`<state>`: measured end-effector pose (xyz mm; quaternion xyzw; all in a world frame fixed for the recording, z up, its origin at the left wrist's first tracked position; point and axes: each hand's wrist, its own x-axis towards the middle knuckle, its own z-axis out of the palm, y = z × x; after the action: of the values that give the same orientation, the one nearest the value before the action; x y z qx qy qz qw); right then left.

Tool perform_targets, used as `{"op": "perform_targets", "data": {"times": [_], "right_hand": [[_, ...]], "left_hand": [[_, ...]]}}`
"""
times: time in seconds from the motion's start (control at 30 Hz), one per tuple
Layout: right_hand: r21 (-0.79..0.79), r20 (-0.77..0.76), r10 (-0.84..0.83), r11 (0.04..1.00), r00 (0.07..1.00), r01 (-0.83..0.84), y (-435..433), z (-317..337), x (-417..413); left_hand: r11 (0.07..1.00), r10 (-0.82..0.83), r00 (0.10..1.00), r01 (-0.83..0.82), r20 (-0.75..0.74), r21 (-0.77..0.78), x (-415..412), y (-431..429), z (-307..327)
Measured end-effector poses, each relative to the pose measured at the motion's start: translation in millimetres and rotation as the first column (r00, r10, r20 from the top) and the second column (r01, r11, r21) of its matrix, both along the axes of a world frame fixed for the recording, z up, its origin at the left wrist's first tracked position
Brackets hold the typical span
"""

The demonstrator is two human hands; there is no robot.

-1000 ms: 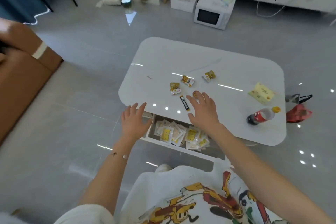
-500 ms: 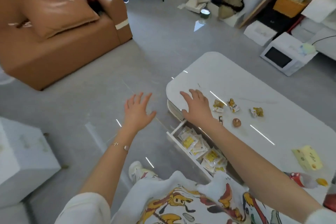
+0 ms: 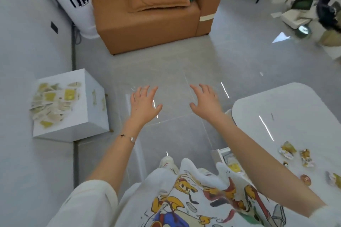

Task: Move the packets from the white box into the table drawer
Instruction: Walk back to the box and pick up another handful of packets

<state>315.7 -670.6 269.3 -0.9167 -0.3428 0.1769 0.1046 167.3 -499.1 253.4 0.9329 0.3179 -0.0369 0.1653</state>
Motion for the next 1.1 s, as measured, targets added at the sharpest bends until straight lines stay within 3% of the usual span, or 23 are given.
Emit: {"op": "perform_targets", "data": {"times": [0.4, 0.6, 0.8, 1.1], "right_hand": [[0.011, -0.007, 0.260, 0.966, 0.966, -0.260, 187.7, -9.4, 21.7], [-0.006, 0.014, 0.432, 0.902, 0.902, -0.432, 282.4, -21.4, 62.4], [-0.101, 0.037, 0.667, 0.743, 0.744, -0.661, 378.0, -26.1, 97.6], [-0.028, 0.014, 0.848, 0.531, 0.530, -0.847, 531.4, -22.8, 98.2]], "left_hand": [[0.958, 0.280, 0.960, -0.280, 0.001, -0.062, -20.4, 131.0, -23.4], [0.888, 0.453, 0.891, -0.452, -0.002, -0.085, 5.6, 202.1, -39.1], [0.757, 0.646, 0.762, -0.634, 0.036, -0.159, 33.9, 264.4, -42.1], [0.573, 0.819, 0.571, -0.813, 0.056, -0.099, 16.8, 346.7, -38.3]]}}
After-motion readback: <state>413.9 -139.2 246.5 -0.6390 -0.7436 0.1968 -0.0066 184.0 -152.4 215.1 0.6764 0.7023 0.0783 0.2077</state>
